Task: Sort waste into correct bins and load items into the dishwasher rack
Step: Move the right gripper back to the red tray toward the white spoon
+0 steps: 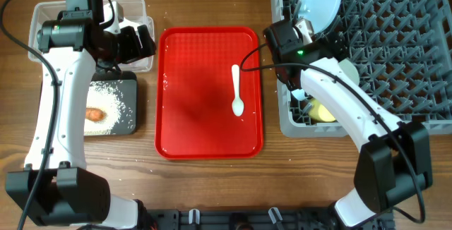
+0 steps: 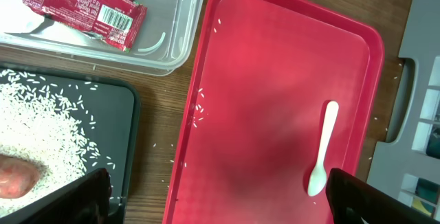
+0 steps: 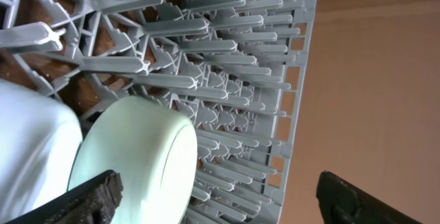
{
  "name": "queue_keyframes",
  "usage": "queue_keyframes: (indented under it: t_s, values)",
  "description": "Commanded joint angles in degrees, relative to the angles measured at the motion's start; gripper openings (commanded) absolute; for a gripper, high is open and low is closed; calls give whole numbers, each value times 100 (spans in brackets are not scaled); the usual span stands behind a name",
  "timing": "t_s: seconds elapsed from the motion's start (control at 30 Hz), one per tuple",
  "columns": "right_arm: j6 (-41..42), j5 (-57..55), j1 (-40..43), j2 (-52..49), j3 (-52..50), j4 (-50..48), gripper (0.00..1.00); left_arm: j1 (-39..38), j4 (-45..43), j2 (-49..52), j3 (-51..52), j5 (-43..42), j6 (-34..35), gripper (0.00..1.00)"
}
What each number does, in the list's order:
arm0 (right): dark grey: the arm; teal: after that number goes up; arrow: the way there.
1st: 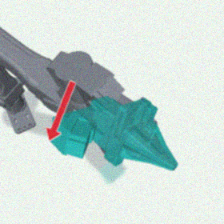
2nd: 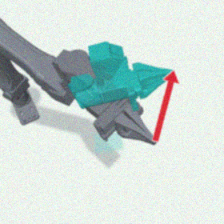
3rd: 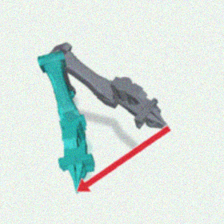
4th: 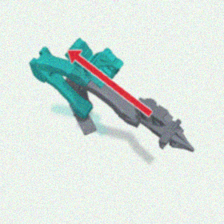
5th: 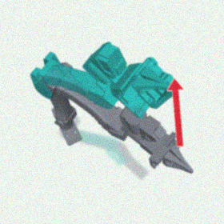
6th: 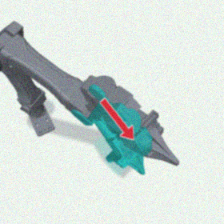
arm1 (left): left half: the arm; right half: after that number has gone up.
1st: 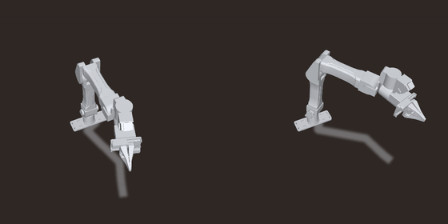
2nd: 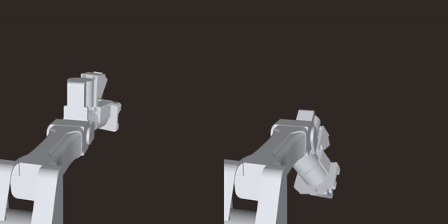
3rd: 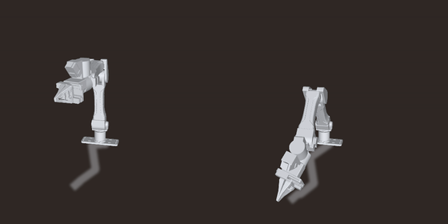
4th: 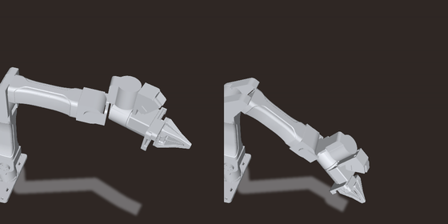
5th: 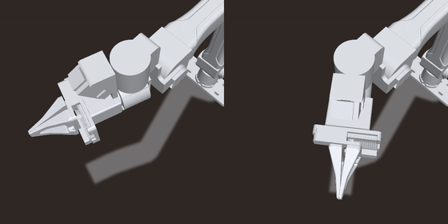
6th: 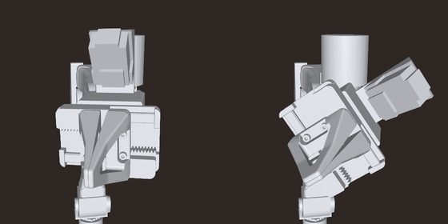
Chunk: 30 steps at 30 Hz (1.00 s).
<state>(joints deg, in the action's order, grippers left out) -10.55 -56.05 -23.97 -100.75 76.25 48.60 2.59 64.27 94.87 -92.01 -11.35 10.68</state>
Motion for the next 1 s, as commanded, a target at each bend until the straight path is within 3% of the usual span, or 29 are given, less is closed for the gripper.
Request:
queue_keyframes:
  t_s: [0.0,0.07,0.17,0.2,0.23,0.3,0.37,0.43,0.57,0.67,0.9,0.97]
  values:
    - [68,-214,-7,597,232,-155,98,15,-13,-15,-68,35,7,100]
    - [68,-103,-7,960,306,-437,100,15,-11,-15,-68,35,7,100]
    - [671,1473,-9,1650,306,-531,100,15,-13,-15,-68,35,7,100]
    - [946,2393,-9,1832,304,-529,100,15,-13,-15,-68,35,7,100]
    - [1078,4419,-9,2044,304,-514,100,15,-13,-15,-68,35,7,100]
    - [1075,6669,-9,2133,304,-645,100,15,-13,-15,-68,35,7,100]
    - [1145,8255,-9,2039,302,-1110,100,15,-13,-15,-68,35,7,100]
    - [1637,9023,-9,1858,293,-1567,100,15,-13,-15,-68,35,7,100]
    - [2566,8839,-234,1150,293,-1952,100,15,-13,-15,-68,35,7,100]
    - [3475,7626,-933,330,293,-1967,100,15,-13,-15,-68,35,7,100]
    - [3665,7272,-1451,33,293,-1991,100,15,-13,-15,-68,35,7,100]
    - [4138,7283,-1449,33,293,-2127,100,15,-13,-15,-68,35,7,100]
